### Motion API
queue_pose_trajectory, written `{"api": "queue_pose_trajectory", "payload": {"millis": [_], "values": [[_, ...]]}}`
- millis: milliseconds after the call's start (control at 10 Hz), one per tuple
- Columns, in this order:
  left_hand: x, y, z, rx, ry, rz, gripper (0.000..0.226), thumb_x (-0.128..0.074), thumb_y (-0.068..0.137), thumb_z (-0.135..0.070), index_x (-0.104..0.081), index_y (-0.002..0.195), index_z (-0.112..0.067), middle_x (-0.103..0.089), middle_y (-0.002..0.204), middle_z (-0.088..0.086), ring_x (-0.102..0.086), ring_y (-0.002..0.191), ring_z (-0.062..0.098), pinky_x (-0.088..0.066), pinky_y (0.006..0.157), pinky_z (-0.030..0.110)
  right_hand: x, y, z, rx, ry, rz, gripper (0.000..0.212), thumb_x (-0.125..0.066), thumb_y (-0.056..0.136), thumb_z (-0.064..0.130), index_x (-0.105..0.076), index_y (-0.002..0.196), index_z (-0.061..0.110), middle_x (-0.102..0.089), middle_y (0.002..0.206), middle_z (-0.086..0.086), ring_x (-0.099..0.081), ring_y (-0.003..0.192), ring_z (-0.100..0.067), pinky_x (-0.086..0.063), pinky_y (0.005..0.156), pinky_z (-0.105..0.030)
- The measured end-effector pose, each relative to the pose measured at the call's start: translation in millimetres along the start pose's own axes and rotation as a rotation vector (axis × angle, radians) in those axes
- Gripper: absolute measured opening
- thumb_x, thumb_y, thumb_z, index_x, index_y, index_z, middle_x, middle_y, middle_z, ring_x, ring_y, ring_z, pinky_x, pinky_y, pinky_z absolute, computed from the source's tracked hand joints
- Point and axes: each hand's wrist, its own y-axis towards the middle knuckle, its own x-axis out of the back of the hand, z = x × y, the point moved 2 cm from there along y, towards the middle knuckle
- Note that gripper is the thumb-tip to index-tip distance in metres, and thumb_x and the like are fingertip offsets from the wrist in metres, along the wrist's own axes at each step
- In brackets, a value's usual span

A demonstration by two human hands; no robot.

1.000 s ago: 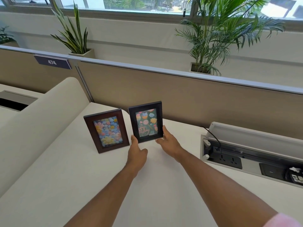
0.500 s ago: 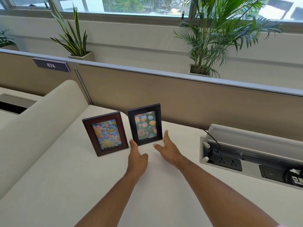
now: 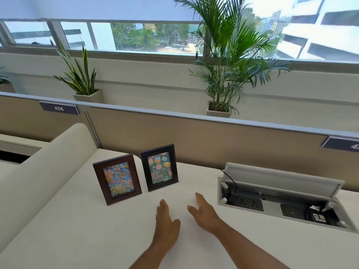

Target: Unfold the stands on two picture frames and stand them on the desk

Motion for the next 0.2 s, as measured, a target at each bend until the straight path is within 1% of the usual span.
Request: {"api": "queue_pose_trajectory", "payload": {"millis": [100,200], "values": [[-8,-21,-25,-0.082,0.08,0.043,0.087,-0.049,0.108,-0.009,0.012,0.169,-0.01,0.013,0.181,0.005,0.011,0.168,0.026,-0.003,0.136,0.041,31,-28,-13,-0.04,0.008,-0.027,0.074,-0.053,0.104,0.044,-0.021,0.164,0.014,-0.028,0.169,-0.006,-0.032,0.153,-0.024,-0.028,0.122,-0.033],[-11,-41,-53,-0.152,0.149,0.085,0.087,-0.049,0.108,-0.013,0.013,0.169,-0.008,0.015,0.181,0.006,0.011,0.168,0.026,-0.002,0.136,0.04,60,-64,-22,-0.039,-0.018,-0.069,0.068,-0.054,0.102,0.044,-0.031,0.16,0.017,-0.038,0.164,-0.003,-0.042,0.144,-0.02,-0.034,0.117,-0.032]]}}
